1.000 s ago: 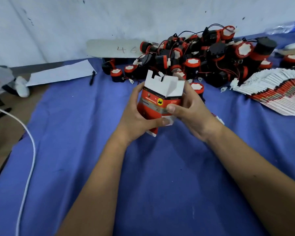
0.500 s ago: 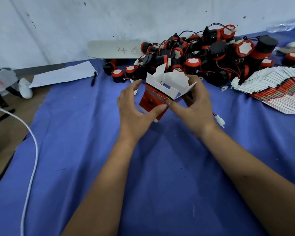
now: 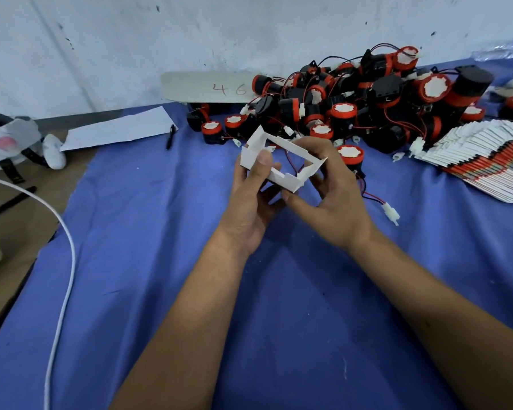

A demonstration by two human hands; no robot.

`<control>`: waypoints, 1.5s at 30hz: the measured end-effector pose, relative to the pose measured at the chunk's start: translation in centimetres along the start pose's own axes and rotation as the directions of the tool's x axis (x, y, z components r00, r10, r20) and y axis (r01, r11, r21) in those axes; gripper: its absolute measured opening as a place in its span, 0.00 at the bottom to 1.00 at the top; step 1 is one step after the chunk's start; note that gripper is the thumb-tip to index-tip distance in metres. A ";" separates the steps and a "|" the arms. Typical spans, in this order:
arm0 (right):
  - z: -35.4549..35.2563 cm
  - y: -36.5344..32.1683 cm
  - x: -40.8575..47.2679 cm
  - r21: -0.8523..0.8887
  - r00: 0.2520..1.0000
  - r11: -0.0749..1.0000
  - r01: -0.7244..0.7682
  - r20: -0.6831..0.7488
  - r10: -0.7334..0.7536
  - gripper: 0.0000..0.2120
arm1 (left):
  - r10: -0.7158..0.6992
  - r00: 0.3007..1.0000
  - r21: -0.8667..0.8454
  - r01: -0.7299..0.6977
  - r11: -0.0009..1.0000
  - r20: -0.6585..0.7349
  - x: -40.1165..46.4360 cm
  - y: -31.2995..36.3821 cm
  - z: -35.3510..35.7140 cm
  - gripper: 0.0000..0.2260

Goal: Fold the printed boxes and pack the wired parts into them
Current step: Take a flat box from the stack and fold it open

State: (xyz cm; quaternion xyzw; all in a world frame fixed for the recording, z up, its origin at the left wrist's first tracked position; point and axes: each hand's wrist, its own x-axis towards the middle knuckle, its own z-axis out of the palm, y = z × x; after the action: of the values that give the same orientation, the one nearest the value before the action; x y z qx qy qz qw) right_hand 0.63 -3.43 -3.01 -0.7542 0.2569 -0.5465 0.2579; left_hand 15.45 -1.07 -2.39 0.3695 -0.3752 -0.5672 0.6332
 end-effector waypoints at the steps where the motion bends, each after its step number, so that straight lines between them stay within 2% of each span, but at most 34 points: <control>1: 0.1 -0.1 0.0 0.007 0.999 1.000 -0.009 0.038 0.009 0.29 | 0.020 0.999 0.026 -0.019 0.999 -0.027 0.0 0.1 0.0 0.31; 6: 0.5 -0.6 -0.3 0.068 0.987 0.993 -0.095 0.139 0.085 0.40 | 0.115 0.984 0.135 -0.097 0.986 -0.133 0.2 -0.1 -0.5 0.26; 11: 0.1 -1.0 0.0 0.245 0.954 0.923 -0.297 0.122 0.275 0.30 | 0.130 0.968 0.133 -0.103 0.986 -0.213 0.3 0.0 -0.8 0.20; 16: 0.4 -0.6 -0.1 0.120 0.930 0.927 -0.355 0.152 0.336 0.28 | 0.129 0.963 0.175 -0.088 0.981 -0.235 0.5 -0.6 -0.8 0.19; 19: 0.5 -0.7 -0.2 -0.033 0.961 0.968 -0.247 0.117 0.249 0.30 | 0.181 0.967 0.258 -0.131 0.957 -0.181 0.4 -1.1 -0.3 0.18; 22: 0.5 -0.4 -0.2 -0.155 0.992 0.980 -0.126 0.007 0.129 0.26 | 0.189 0.966 0.311 -0.128 0.942 -0.176 0.1 -1.4 0.5 0.16; 26: 0.2 -0.1 0.1 -0.297 0.988 0.951 -0.089 -0.146 0.047 0.21 | 0.210 0.966 0.396 -0.136 0.908 -0.150 0.0 -1.1 0.9 0.10; 29: 0.1 0.2 0.1 -0.349 0.994 0.933 -0.083 -0.095 0.052 0.21 | 0.250 0.955 0.425 -0.162 0.891 -0.160 -0.4 -0.7 1.0 0.10; 32: 0.2 0.5 0.2 -0.400 0.996 0.912 -0.088 -0.015 0.089 0.25 | 0.260 0.958 0.422 -0.187 0.887 -0.121 -0.9 -0.5 0.9 0.16; 36: -0.2 0.3 0.2 -0.317 0.996 0.945 -0.084 -0.048 0.072 0.20 | 0.177 0.981 0.368 -0.136 0.920 -0.080 -1.3 0.1 1.3 0.38; 37: -0.3 0.3 0.2 -0.282 0.998 0.957 -0.060 -0.030 0.054 0.19 | 0.162 0.982 0.355 -0.118 0.928 -0.096 -1.2 0.2 1.3 0.39; 39: -0.3 0.1 0.2 -0.239 1.000 0.971 -0.019 0.009 0.022 0.17 | 0.175 0.976 0.367 -0.118 0.923 -0.127 -1.1 0.1 1.2 0.30; 41: -0.2 -0.2 0.2 -0.210 1.000 0.978 0.009 0.011 -0.007 0.17 | 0.179 0.979 0.375 -0.130 0.918 -0.100 -1.0 -0.2 1.0 0.23; 43: 0.0 -0.3 0.2 -0.204 1.000 0.979 0.022 -0.010 -0.025 0.17 | 0.193 0.980 0.365 -0.163 0.917 -0.046 -1.0 -0.3 0.9 0.25; 45: 0.0 -0.1 0.1 -0.215 0.998 0.977 -0.002 -0.061 -0.011 0.18 | 0.296 0.955 0.411 -0.281 0.867 0.028 -0.9 -0.2 0.7 0.26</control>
State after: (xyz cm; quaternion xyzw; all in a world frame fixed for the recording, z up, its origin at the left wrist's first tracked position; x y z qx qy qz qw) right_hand 0.62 -3.39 -2.88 -0.7609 0.3208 -0.5392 0.1654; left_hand 14.65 -0.24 -2.27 0.4442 -0.5255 -0.3681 0.6253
